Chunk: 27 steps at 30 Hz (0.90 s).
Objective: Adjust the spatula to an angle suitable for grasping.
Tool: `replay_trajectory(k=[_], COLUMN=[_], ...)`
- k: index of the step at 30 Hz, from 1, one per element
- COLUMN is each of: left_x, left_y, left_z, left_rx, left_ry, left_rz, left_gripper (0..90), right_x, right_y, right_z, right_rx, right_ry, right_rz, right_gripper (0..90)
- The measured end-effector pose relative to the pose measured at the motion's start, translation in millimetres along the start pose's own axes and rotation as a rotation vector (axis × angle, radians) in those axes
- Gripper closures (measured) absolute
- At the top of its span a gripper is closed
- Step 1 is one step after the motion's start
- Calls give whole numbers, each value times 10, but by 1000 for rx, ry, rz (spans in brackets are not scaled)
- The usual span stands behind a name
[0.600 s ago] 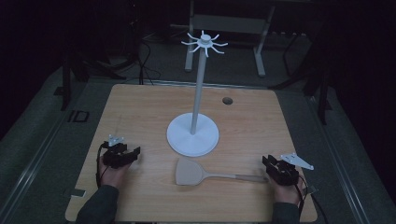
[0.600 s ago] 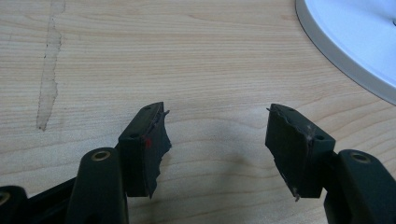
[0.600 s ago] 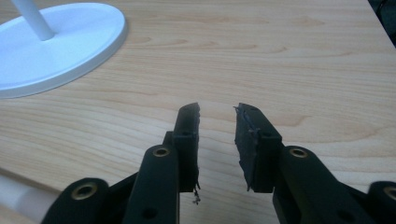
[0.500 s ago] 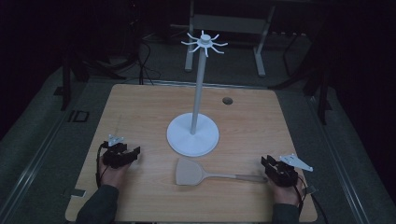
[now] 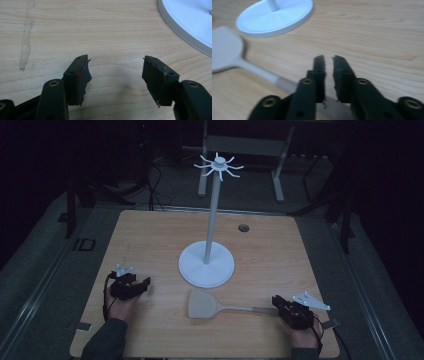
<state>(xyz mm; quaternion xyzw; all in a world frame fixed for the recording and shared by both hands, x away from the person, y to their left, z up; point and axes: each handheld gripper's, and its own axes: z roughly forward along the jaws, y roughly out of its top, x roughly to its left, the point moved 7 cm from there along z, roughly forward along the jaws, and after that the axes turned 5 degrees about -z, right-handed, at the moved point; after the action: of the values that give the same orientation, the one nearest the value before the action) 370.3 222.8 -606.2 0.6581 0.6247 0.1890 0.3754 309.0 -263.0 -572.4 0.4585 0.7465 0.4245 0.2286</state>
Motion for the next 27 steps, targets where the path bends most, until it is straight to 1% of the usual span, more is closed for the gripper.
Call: replay_trajectory(k=[2, 3, 4, 5, 6, 8, 12, 14, 17, 19, 21, 24, 25, 27], left_x=[-3, -4, -4, -4, -2, 4, 1, -3, 0, 2, -2, 0, 3, 7], left_y=[0, 0, 0, 0, 0, 1, 1, 1, 1, 1, 0, 2, 3, 2], left_z=[0, 1, 1, 1, -1, -4, -1, -2, -3, -3, 1, 0, -2, 2], left_rx=[-1, 0, 0, 0, -1, -1, -1, -2, -1, -1, 0, -2, -2, -1], left_ry=[1, 1, 1, 1, 0, 0, -1, 0, -1, -1, 0, -1, -1, 0], left_rz=[1, 1, 2, 2, 1, -1, 1, 2, -1, 0, 2, 0, 0, -1], left_gripper=[387, 387, 387, 387, 387, 387, 386, 386, 387, 387, 387, 387, 387, 387], right_x=[57, 89, 121, 121, 153, 239, 384, 435, 466, 498, 508, 517, 515, 507], right_y=[-26, -40, -55, -55, -70, -97, -158, -185, -213, -255, -268, -289, -296, -277], right_z=[7, 16, 29, 29, 38, 52, 62, 70, 84, 103, 126, 164, 192, 215], right_rx=[12, 20, 29, 29, 43, 56, 80, 92, 104, 125, 133, 151, 160, 152], right_ry=[17, 28, 41, 41, 49, 80, 113, 124, 129, 139, 144, 138, 129, 114], right_rz=[-19, -31, -46, -46, -58, -79, -125, -138, -148, -160, -160, -166, -179, -193], right_gripper=[884, 896, 898, 898, 898, 899, 899, 899, 899, 899, 899, 899, 900, 899])
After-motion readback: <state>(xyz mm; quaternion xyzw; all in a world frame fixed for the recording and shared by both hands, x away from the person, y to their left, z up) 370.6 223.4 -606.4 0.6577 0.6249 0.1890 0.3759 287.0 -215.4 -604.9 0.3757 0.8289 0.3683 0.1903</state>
